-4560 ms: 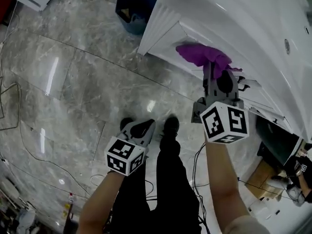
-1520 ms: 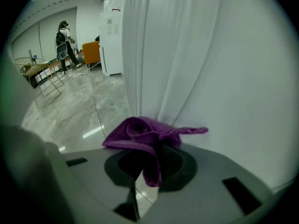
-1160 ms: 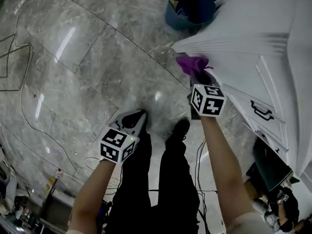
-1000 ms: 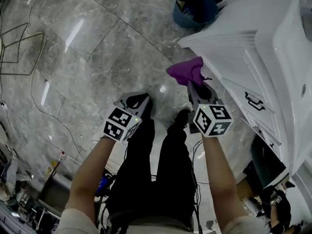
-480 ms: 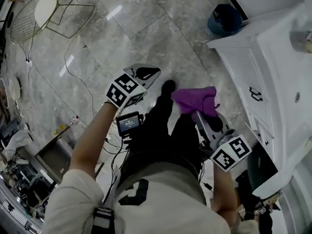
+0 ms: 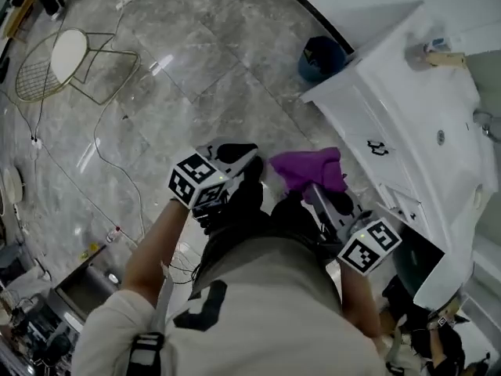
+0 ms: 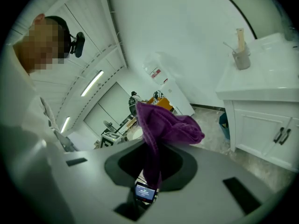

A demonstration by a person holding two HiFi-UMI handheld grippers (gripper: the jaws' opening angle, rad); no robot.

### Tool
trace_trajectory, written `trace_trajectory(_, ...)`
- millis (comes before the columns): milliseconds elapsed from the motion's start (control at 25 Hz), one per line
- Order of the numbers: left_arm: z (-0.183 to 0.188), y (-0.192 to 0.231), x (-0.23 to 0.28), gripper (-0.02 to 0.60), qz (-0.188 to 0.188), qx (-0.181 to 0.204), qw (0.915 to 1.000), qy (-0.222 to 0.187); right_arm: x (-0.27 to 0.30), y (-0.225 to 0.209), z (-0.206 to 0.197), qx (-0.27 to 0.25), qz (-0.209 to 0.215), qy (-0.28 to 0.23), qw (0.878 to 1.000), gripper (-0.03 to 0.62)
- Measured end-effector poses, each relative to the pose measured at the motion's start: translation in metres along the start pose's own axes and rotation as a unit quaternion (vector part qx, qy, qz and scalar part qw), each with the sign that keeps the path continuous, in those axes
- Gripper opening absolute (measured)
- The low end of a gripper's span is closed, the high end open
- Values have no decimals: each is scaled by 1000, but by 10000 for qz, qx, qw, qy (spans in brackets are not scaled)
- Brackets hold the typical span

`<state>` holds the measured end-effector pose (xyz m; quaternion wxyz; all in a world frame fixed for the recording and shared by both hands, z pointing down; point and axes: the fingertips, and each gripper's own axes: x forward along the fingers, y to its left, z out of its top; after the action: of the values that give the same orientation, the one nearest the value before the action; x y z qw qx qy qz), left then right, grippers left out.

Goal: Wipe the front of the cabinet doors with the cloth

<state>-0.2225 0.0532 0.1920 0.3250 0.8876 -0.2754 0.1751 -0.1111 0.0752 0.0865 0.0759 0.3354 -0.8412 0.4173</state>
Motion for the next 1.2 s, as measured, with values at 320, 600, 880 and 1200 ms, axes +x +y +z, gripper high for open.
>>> trace_trajectory(320,45,-51,-9,20,-669,914,9936,11,-54,16,29,-227,-336,-753,9963,61)
trace_trajectory(600,90,-126,-3,21,-947,1353,9854,-405,-105,34,30,-1004,-362,-1051,9887,63)
trace_trajectory(880,93,-229,39,20,-1343,1670,9756,-471,-212,15,16,-839,-563,-1675,9807,61)
trace_trajectory(1200,64,-341,77,20,-1685,2121,9624,-216,-313,2,-35,-598,-602,-1940,9773,61)
